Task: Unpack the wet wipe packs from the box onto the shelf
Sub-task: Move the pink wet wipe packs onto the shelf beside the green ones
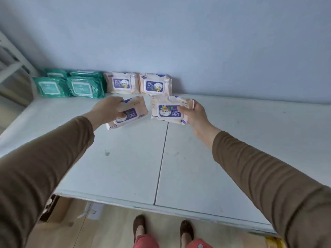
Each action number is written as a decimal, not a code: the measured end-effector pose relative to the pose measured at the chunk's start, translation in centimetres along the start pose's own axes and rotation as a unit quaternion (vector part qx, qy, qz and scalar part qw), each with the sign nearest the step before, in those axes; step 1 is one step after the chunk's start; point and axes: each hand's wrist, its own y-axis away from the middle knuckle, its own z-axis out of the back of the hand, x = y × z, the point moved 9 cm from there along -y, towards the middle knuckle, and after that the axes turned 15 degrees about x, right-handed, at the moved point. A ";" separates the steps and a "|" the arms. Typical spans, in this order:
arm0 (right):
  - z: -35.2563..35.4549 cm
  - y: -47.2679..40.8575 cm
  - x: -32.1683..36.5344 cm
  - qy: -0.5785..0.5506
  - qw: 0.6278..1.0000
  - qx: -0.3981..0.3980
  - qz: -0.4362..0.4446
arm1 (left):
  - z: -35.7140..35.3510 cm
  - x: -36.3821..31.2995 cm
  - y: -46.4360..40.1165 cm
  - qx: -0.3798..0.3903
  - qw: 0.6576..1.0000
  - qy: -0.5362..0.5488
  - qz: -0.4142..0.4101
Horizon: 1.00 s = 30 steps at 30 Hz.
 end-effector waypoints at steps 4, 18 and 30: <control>-2.1 -5.6 -0.2 0.012 0.999 -0.031 0.002 | 2.3 2.4 -5.1 -0.004 1.000 0.008 -0.025; -3.8 -15.2 -2.3 0.186 0.974 -0.127 -0.026 | 6.4 5.1 -16.6 -0.041 0.983 -0.076 -0.163; -3.9 -14.2 -1.8 0.364 0.900 -0.230 -0.070 | 6.6 4.6 -14.8 -0.159 0.965 -0.125 -0.165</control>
